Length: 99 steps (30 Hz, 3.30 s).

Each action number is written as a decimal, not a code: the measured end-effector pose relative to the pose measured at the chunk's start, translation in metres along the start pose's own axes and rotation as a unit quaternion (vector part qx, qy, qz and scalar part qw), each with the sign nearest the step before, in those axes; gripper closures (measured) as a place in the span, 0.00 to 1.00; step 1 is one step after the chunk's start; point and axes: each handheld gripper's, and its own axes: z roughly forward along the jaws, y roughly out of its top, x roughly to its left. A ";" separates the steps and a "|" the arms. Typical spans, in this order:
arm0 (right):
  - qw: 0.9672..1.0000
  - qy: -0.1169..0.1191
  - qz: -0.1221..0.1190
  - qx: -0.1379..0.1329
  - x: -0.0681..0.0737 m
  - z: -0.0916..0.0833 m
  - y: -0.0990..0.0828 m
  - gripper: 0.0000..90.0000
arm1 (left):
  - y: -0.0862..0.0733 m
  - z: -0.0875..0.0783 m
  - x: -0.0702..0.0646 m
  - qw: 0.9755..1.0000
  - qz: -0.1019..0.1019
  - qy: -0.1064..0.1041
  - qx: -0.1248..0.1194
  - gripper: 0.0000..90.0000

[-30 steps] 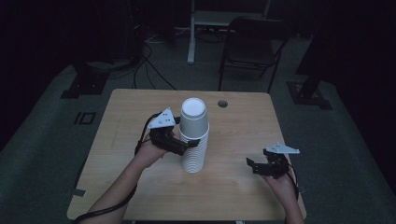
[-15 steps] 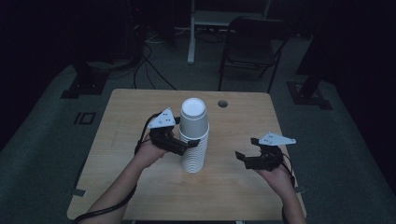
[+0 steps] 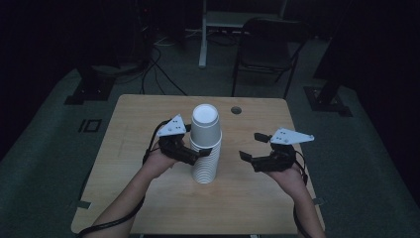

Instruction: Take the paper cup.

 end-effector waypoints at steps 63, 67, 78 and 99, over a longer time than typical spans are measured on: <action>0.992 0.079 -0.093 -0.029 0.048 0.078 0.105 0.22 | 0.000 0.000 0.001 1.000 0.003 -0.006 0.001 0.06; 0.992 0.078 -0.097 -0.023 0.049 0.078 0.107 0.22 | 0.000 0.000 0.001 1.000 0.002 -0.006 0.002 0.06; 0.992 0.074 -0.098 -0.021 0.050 0.077 0.108 0.23 | 0.001 0.000 0.002 1.000 0.001 -0.006 0.003 0.06; 0.989 0.065 -0.104 -0.077 0.054 0.044 0.151 0.24 | 0.001 0.000 0.002 1.000 0.000 -0.006 0.006 0.06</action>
